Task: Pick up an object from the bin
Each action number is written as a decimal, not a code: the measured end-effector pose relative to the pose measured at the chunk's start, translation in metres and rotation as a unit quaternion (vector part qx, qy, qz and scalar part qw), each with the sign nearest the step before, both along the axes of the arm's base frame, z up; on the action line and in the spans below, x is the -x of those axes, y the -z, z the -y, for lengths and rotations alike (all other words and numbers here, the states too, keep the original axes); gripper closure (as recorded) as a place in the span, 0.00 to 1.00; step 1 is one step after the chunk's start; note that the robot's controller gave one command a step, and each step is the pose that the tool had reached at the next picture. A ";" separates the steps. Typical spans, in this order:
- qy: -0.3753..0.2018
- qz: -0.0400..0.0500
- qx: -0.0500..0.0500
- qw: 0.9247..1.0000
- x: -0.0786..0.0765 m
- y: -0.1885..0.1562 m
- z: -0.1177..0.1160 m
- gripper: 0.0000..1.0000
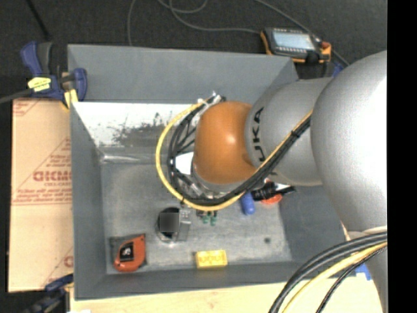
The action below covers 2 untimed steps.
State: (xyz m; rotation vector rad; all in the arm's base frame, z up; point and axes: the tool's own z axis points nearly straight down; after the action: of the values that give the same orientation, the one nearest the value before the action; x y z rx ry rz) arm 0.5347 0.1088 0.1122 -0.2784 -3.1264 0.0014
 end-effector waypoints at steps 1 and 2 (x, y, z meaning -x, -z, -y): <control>-0.052 0.006 -0.004 0.999 -0.041 0.033 -0.029 1.00; -0.052 0.006 -0.004 0.999 -0.041 0.033 -0.029 1.00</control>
Offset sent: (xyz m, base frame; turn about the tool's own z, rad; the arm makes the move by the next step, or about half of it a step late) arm 0.0000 0.0000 0.0000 0.0000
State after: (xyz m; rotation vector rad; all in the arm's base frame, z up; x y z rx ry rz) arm 0.5755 0.1376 0.0788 -0.1173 -3.1478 -0.0120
